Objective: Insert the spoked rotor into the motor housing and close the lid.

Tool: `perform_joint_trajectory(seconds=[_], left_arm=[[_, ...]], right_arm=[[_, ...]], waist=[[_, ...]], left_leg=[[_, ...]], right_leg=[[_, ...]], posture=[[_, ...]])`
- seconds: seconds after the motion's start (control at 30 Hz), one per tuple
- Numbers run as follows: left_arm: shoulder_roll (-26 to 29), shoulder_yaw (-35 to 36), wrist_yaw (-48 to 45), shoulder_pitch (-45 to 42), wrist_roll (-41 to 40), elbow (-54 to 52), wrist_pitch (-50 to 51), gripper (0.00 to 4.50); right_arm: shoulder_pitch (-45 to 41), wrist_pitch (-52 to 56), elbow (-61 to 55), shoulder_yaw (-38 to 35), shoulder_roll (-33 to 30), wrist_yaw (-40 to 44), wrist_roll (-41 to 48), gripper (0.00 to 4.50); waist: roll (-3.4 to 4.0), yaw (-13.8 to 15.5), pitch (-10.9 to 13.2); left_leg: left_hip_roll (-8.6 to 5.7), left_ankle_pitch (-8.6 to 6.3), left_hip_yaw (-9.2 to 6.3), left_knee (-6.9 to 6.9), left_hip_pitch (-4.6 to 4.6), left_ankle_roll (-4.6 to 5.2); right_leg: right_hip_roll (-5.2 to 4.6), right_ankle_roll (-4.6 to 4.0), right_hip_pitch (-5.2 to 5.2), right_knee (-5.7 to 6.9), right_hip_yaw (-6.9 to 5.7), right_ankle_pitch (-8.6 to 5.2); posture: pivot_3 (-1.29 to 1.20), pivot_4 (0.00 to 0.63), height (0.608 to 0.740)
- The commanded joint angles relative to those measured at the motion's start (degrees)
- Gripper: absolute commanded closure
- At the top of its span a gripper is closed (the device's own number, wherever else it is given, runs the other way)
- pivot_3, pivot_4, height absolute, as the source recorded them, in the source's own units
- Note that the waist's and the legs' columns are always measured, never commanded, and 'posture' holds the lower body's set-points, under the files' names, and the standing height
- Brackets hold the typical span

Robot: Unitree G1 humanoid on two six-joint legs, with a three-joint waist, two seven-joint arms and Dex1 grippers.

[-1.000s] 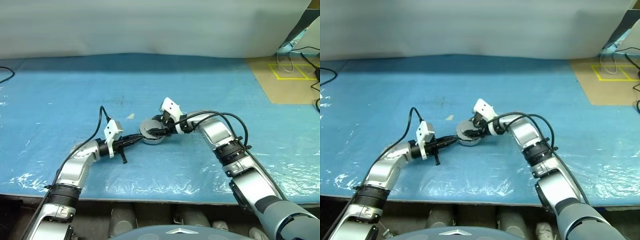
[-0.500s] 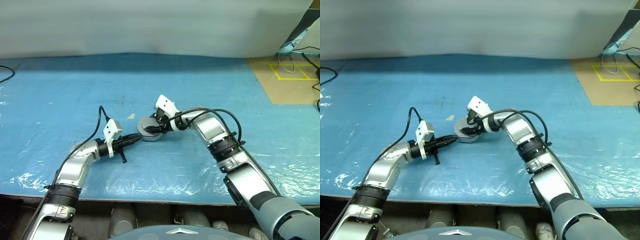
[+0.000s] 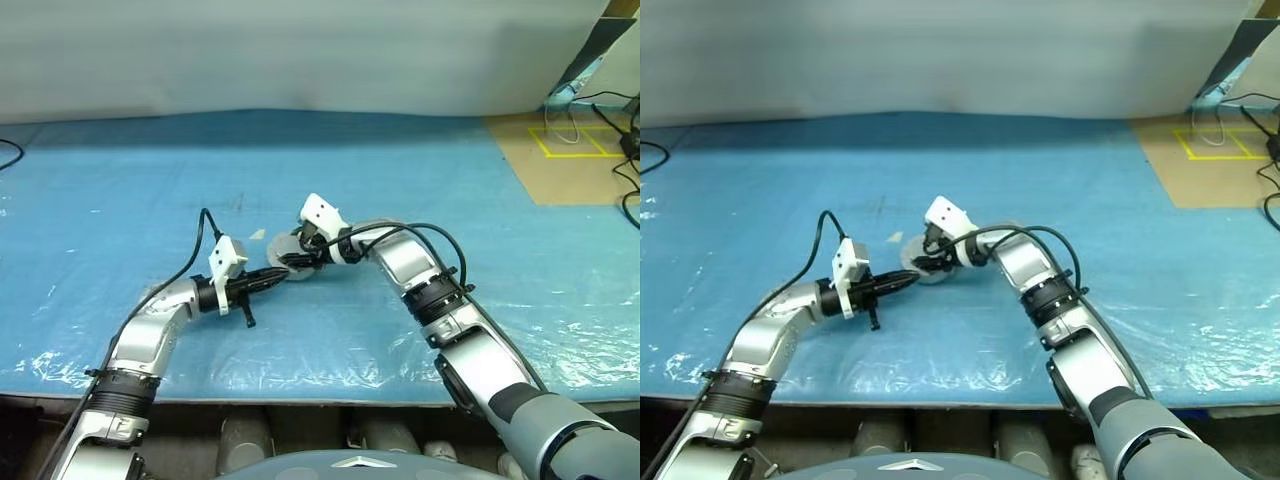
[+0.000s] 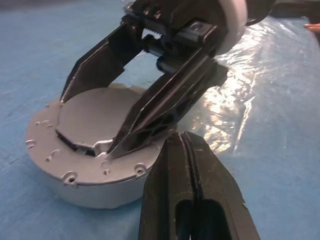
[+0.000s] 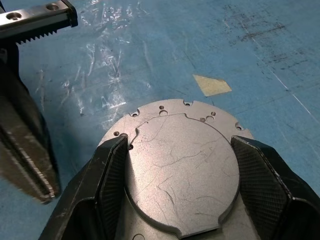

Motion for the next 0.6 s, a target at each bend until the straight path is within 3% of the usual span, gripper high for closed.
perform_joint_trajectory(seconds=[0.03,0.17,0.3,0.6], left_arm=[[2.3,2.6,-0.8,0.0,-3.2,-4.8,2.4,4.50],[2.4,5.4,3.1,-3.4,-2.1,-1.5,0.6,4.50],[1.2,4.1,9.7,-8.0,5.7,8.4,-6.4,4.50],[-2.6,-0.2,8.3,-9.8,8.6,12.8,-10.9,4.50]], right_arm=[[3.4,2.1,4.0,2.9,-1.4,-0.3,-2.6,1.57],[4.8,1.6,3.1,2.7,-3.8,1.4,-2.5,1.57],[6.9,1.7,0.0,3.7,-6.3,4.4,-2.4,1.57],[9.2,2.3,-5.1,4.4,-9.7,8.1,-2.0,1.57]], waist=[[0.02,0.0,0.0],[0.05,0.4,0.0],[0.13,1.1,-0.1],[0.04,1.7,-0.2]], left_leg=[[-0.01,0.00,0.00,0.00,0.00,0.00],[-0.07,0.00,0.01,0.04,-0.03,0.01],[-0.07,0.00,0.01,0.09,-0.01,0.01],[-0.08,0.05,-0.01,0.01,-0.41,-0.10]], right_leg=[[0.00,0.00,0.00,0.00,0.00,0.00],[-0.05,0.00,0.05,-0.05,0.01,0.00],[-0.05,-0.30,0.06,-0.10,-0.01,0.17],[-0.11,-0.13,-0.03,-0.32,-0.16,0.03]], posture=[[0.00,0.150,0.740],[0.00,0.150,0.740],[0.00,0.150,0.740],[0.00,0.150,0.740]])
